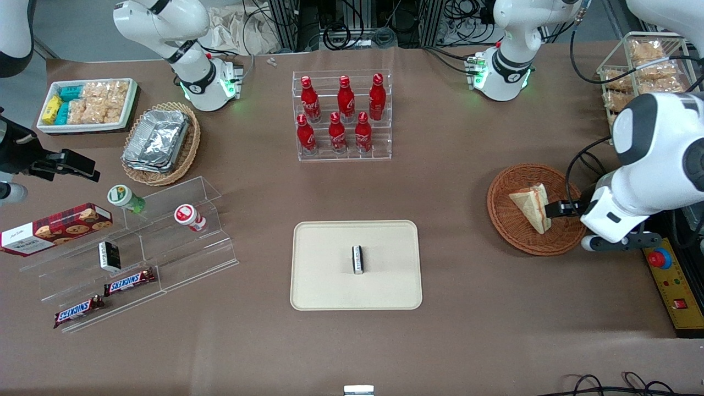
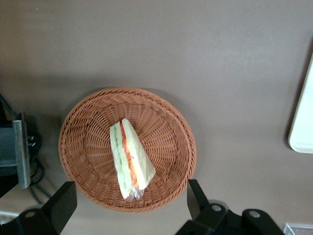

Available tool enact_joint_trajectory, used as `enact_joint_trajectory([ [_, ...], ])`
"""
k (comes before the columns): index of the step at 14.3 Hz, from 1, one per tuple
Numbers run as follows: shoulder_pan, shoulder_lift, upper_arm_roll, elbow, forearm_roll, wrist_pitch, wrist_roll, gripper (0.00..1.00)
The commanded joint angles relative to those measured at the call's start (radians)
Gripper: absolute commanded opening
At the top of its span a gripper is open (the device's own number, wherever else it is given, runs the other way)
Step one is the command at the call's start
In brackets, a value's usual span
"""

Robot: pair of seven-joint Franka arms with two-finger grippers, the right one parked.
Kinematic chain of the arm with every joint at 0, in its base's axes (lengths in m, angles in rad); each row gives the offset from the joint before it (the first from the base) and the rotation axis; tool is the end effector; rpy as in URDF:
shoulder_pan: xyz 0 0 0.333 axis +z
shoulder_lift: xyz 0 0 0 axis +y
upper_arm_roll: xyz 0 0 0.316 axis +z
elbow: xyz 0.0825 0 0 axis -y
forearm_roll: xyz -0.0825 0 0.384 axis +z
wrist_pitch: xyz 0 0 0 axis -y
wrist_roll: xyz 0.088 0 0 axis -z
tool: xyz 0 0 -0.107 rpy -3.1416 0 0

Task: Place sandwich from basket to tray
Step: 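Move the left gripper over the wrapped sandwich in the wicker basket, then lower the left gripper onto the sandwich and close on it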

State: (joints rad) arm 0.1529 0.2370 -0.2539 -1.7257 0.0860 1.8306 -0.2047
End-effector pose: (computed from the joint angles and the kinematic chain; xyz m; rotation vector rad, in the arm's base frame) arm 0.6118 -0.0446 0.4369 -3.0928 -0.1231 0.1845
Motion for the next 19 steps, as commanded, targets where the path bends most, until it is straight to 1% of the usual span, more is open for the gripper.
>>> enact_joint_trajectory([
  [1, 0.017, -0.103, 0.034, -0.219, -0.003, 0.184, -0.12, 1.0],
  [2, 0.017, -0.114, 0.036, -0.265, -0.003, 0.226, -0.187, 1.0],
  [4, 0.01, -0.104, 0.036, -0.313, 0.001, 0.269, -0.29, 1.0],
  [7, 0.01, -0.116, 0.036, -0.428, 0.011, 0.37, -0.34, 1.0],
  [9, 0.007, -0.108, 0.035, -0.471, 0.015, 0.436, -0.422, 1.0],
  [14, 0.004, -0.105, 0.035, -0.491, 0.02, 0.45, -0.433, 1.0],
  [19, 0.011, -0.094, 0.038, -0.557, 0.02, 0.545, -0.44, 1.0],
])
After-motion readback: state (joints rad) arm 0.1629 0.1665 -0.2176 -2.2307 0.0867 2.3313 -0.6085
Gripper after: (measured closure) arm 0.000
